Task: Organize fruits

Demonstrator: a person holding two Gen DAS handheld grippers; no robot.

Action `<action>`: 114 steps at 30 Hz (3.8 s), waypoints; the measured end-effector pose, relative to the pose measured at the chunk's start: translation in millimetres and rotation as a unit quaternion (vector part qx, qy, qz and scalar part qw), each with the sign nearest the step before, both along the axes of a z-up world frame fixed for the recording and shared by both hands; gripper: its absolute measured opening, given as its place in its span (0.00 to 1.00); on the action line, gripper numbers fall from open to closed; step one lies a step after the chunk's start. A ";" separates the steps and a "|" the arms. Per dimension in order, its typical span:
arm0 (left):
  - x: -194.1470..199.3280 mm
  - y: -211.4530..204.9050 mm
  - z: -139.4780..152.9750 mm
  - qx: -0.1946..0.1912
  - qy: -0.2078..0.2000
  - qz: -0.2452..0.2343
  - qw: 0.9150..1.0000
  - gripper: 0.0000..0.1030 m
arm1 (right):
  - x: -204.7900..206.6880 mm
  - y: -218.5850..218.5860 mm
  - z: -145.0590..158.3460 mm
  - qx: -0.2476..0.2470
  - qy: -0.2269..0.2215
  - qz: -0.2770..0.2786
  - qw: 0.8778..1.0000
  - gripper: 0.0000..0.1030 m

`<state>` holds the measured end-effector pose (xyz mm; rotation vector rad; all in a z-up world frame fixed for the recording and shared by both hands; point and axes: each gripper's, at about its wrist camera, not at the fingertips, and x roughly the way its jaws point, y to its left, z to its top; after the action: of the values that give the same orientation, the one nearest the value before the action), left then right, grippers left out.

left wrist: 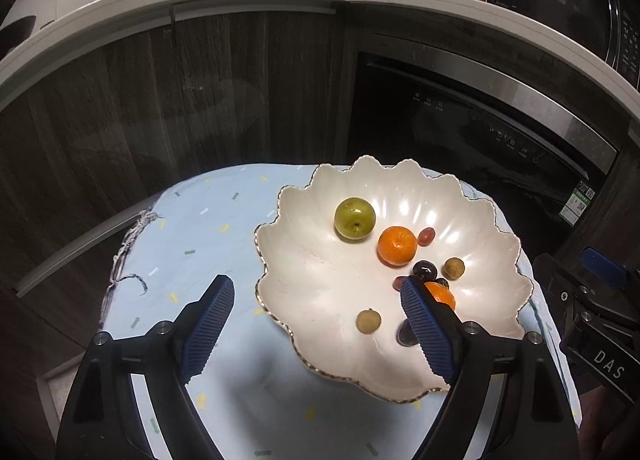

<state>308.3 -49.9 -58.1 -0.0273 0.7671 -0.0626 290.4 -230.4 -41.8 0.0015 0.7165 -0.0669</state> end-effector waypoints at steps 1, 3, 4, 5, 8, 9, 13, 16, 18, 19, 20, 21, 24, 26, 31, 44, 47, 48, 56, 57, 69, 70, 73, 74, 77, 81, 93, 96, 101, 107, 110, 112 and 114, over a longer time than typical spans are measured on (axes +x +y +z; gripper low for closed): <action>-2.0 0.3 1.8 0.000 -0.002 0.000 1.000 0.84 | -2.1 0.3 1.5 -0.001 -0.002 0.000 1.000 0.79; -6.3 1.3 5.7 0.001 -0.006 0.000 1.000 0.84 | -6.8 0.9 4.9 -0.001 -0.005 -0.001 1.000 0.79; -8.4 1.7 7.1 0.001 -0.007 0.000 1.000 0.84 | -8.9 0.9 6.3 -0.001 -0.006 -0.001 1.000 0.79; -11.2 2.4 9.4 0.002 -0.009 0.000 1.000 0.85 | -10.9 0.8 7.4 -0.001 -0.007 -0.001 1.000 0.79; -17.2 4.3 13.7 0.002 -0.014 0.002 1.000 0.86 | -18.9 1.5 11.7 0.000 -0.011 -0.001 1.000 0.79; -19.8 5.2 15.4 0.002 -0.016 0.003 1.000 0.86 | -21.2 1.3 12.8 0.000 -0.011 -0.001 1.000 0.79; -30.5 6.8 20.2 0.005 -0.021 0.002 1.000 0.86 | -31.8 1.5 16.8 -0.002 -0.014 -0.002 1.000 0.79; -40.6 8.2 23.4 0.004 -0.024 0.001 1.000 0.86 | -41.3 2.1 20.4 -0.004 -0.017 -0.001 1.000 0.79; -46.5 8.7 25.6 0.003 -0.027 0.001 1.000 0.86 | -47.5 2.9 22.3 -0.004 -0.018 -0.001 1.000 0.79; -49.6 9.1 26.7 0.002 -0.028 0.001 1.000 0.86 | -50.8 3.5 23.1 -0.004 -0.019 -0.001 1.000 0.79; -53.0 9.3 28.0 0.002 -0.030 0.000 1.000 0.86 | -55.0 4.3 24.4 -0.005 -0.021 0.000 1.000 0.79; -56.7 9.6 29.3 0.002 -0.032 0.000 0.999 0.86 | -58.2 4.6 25.6 -0.005 -0.022 0.000 1.000 0.79; -66.4 11.9 32.2 0.001 -0.035 0.001 0.999 0.86 | -67.7 6.3 28.6 -0.006 -0.025 0.000 1.000 0.79; -74.0 13.8 33.8 0.000 -0.037 0.002 0.999 0.86 | -73.2 7.5 30.2 -0.007 -0.028 0.000 1.000 0.79; -91.0 18.9 35.1 0.004 -0.040 0.004 0.999 0.86 | -89.0 10.9 33.7 -0.006 -0.033 0.001 0.999 0.79; -129.3 27.1 33.4 -0.003 -0.036 0.012 0.999 0.86 | -126.6 16.6 32.9 -0.002 -0.031 -0.002 1.000 0.79; -138.7 27.1 30.7 -0.005 -0.032 0.013 0.999 0.86 | -135.7 16.1 31.0 0.001 -0.030 -0.004 1.000 0.79; -142.0 27.1 29.3 -0.005 -0.030 0.014 0.999 0.86 | -138.6 16.0 30.3 0.002 -0.029 -0.004 1.000 0.79; -165.8 30.6 24.3 -0.006 -0.025 0.019 0.999 0.86 | -162.7 16.9 25.2 0.005 -0.037 -0.011 0.999 0.79; -169.3 30.6 24.1 -0.005 -0.026 0.018 0.999 0.86 | -165.8 16.9 24.8 0.005 -0.038 -0.013 0.999 0.79; -200.8 33.5 21.3 -0.002 -0.034 0.019 0.999 0.87 | -194.7 17.2 21.9 0.012 -0.047 -0.016 0.999 0.79; -202.4 33.8 21.3 -0.001 -0.034 0.020 0.999 0.88 | -196.6 17.8 21.3 0.015 -0.047 -0.014 0.999 0.79; -208.7 36.9 21.1 -0.001 -0.036 0.023 0.999 0.90 | -201.3 19.9 18.4 0.017 -0.043 -0.010 0.999 0.79; -210.7 37.6 20.6 0.001 -0.037 0.024 0.999 0.91 | -202.3 20.5 16.8 0.017 -0.042 -0.009 0.999 0.79; -215.2 38.7 18.4 0.003 -0.035 0.027 0.999 0.94 | -204.8 21.8 12.7 0.017 -0.036 -0.007 0.999 0.79; -217.7 38.8 17.8 0.007 -0.037 0.028 0.999 0.96 | -206.4 21.0 9.0 0.018 -0.027 -0.006 0.999 0.79; -218.8 40.5 17.7 0.018 -0.042 0.038 0.998 1.00 | -209.6 21.1 7.6 0.013 -0.030 -0.005 0.999 0.88; -218.3 41.4 17.3 0.017 -0.041 0.038 0.998 1.00 | -209.7 20.6 8.0 0.011 -0.033 -0.005 0.999 0.88; -218.0 42.0 17.4 0.016 -0.041 0.038 0.998 1.00 | -210.2 20.1 9.5 0.010 -0.036 -0.006 0.999 0.88; -218.4 40.6 18.0 0.016 -0.040 0.036 0.998 1.00 | -211.4 20.9 10.8 0.012 -0.037 -0.005 0.999 0.88; -218.5 40.4 17.7 0.016 -0.040 0.036 0.998 1.00 | -211.6 20.5 11.4 0.012 -0.037 -0.005 0.999 0.88; -218.2 39.9 18.2 0.016 -0.041 0.036 0.998 1.00 | -211.6 20.6 11.2 0.012 -0.036 -0.006 0.999 0.88; -218.3 40.2 18.2 0.016 -0.040 0.036 0.998 1.00 | -211.3 20.9 11.3 0.012 -0.037 -0.006 0.999 0.88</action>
<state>90.0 -9.7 -39.9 -0.0213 0.6857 0.0167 79.0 -209.5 -30.4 0.0307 0.6436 -0.0694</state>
